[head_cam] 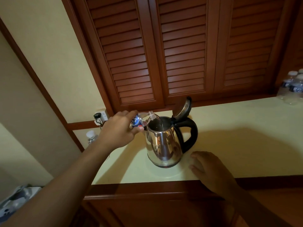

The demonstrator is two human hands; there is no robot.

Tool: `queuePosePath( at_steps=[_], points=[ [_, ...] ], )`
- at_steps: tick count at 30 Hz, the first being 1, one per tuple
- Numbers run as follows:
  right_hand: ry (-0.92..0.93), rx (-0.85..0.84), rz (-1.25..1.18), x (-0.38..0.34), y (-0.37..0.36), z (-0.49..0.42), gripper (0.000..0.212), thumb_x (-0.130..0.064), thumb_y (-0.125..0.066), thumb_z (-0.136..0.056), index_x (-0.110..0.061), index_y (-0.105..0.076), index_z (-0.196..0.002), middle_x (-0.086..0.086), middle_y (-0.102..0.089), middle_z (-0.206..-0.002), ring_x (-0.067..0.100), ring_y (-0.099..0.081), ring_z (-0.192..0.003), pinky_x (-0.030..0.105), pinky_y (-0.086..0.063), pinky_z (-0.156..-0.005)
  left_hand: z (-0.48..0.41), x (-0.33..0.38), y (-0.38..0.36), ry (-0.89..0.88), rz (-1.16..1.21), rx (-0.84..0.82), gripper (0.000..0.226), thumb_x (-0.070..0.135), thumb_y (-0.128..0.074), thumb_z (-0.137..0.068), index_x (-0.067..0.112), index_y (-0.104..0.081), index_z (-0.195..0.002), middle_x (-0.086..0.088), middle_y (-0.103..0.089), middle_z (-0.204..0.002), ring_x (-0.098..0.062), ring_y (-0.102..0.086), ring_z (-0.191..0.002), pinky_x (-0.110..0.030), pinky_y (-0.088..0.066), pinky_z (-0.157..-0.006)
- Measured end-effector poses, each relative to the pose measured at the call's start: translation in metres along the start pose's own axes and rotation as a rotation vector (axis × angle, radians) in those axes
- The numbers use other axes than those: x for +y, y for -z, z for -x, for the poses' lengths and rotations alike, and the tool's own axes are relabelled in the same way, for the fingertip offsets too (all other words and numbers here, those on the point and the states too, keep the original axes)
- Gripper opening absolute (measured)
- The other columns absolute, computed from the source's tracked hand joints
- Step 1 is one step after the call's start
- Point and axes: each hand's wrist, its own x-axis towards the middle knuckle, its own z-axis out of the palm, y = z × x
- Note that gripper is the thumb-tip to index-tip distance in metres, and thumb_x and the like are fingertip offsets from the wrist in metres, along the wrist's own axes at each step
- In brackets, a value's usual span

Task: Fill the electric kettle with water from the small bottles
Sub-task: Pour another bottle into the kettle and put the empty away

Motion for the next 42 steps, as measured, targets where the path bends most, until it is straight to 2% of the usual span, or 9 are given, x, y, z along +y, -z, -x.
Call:
queuePosePath(
  at_steps=[4,7,10,14,21,29,36,40,42],
  points=[
    [-0.042,-0.042,0.078,-0.013,0.009,0.002,0.060,-0.058,-0.058,-0.092,-0.018,-0.048,-0.135,-0.001,-0.054,-0.132,0.019,-0.047,-0.119,0.031,-0.036,-0.102,-0.009,-0.003,0.001,-0.112,-0.229,0.008,0.069,0.056,-0.061,-0.099,0.026,-0.041,-0.158,-0.002,-0.060,-0.140,-0.027,-0.052,-0.129,-0.048,-0.044,-0.104],
    [-0.069,-0.109,0.144,-0.013,0.007,-0.001,0.075,-0.069,-0.041,-0.093,-0.016,-0.035,-0.146,0.002,-0.041,-0.150,0.022,-0.034,-0.140,0.035,-0.021,-0.119,-0.012,-0.003,0.002,-0.190,-0.327,0.053,0.069,0.053,-0.064,-0.098,0.026,-0.042,-0.158,-0.002,-0.059,-0.142,-0.026,-0.051,-0.129,-0.050,-0.039,-0.104],
    [-0.082,-0.134,0.208,-0.006,-0.001,-0.004,0.096,-0.082,-0.020,-0.086,-0.012,-0.030,-0.151,0.007,-0.035,-0.158,0.024,-0.029,-0.147,0.038,-0.020,-0.123,-0.017,-0.001,0.004,-0.254,-0.421,0.090,0.068,0.049,-0.068,-0.095,0.025,-0.046,-0.155,-0.005,-0.062,-0.138,-0.028,-0.054,-0.126,-0.051,-0.039,-0.102],
    [-0.070,-0.134,0.243,-0.001,-0.008,-0.006,0.114,-0.087,0.002,-0.079,-0.007,-0.028,-0.154,0.012,-0.032,-0.161,0.027,-0.025,-0.151,0.041,-0.013,-0.125,-0.024,0.001,0.003,-0.299,-0.504,0.085,0.072,0.036,-0.079,-0.087,0.025,-0.049,-0.152,-0.007,-0.063,-0.136,-0.029,-0.056,-0.126,-0.067,-0.036,-0.111],
    [-0.064,-0.114,0.254,0.005,-0.014,-0.008,0.116,-0.086,0.006,-0.076,-0.008,-0.025,-0.157,0.012,-0.026,-0.164,0.025,-0.020,-0.153,0.038,-0.008,-0.125,-0.029,0.007,0.002,-0.407,-0.575,0.140,0.075,0.014,-0.079,-0.083,0.022,-0.049,-0.152,-0.012,-0.060,-0.138,-0.035,-0.052,-0.135,-0.079,-0.026,-0.114],
    [-0.022,-0.082,0.234,0.013,-0.020,-0.009,0.098,-0.080,-0.011,-0.088,-0.012,-0.032,-0.155,0.010,-0.033,-0.162,0.024,-0.027,-0.152,0.037,-0.013,-0.124,-0.031,0.009,0.005,-0.485,-0.630,0.150,0.065,0.015,-0.061,-0.092,0.023,-0.045,-0.154,-0.012,-0.050,-0.153,-0.038,-0.035,-0.152,-0.080,-0.016,-0.116],
    [-0.002,-0.075,0.179,0.014,-0.020,-0.007,0.074,-0.067,-0.024,-0.096,-0.023,-0.033,-0.155,0.000,-0.029,-0.164,0.017,-0.018,-0.154,0.028,0.001,-0.121,-0.035,0.016,0.008,-0.493,-0.641,0.140,0.076,0.017,-0.078,-0.087,0.025,-0.045,-0.155,-0.012,-0.047,-0.158,-0.038,-0.028,-0.157,-0.081,-0.015,-0.116],
    [0.021,-0.075,0.120,0.013,-0.017,-0.006,0.074,-0.072,-0.019,-0.092,-0.027,-0.050,-0.141,-0.004,-0.041,-0.156,0.015,-0.029,-0.149,0.030,-0.010,-0.124,-0.037,0.018,0.012,-0.488,-0.665,0.139,0.078,0.016,-0.080,-0.085,0.026,-0.045,-0.155,-0.012,-0.044,-0.161,-0.040,-0.023,-0.158,-0.082,-0.014,-0.116],
    [0.023,-0.053,0.096,0.013,-0.016,-0.005,0.066,-0.068,-0.026,-0.093,-0.026,-0.054,-0.136,-0.005,-0.048,-0.149,0.014,-0.036,-0.143,0.030,-0.015,-0.122,-0.036,0.018,0.013,-0.489,-0.675,0.145,0.078,0.015,-0.081,-0.084,0.026,-0.046,-0.154,-0.012,-0.044,-0.160,-0.040,-0.023,-0.158,-0.083,-0.014,-0.116]
  ],
)
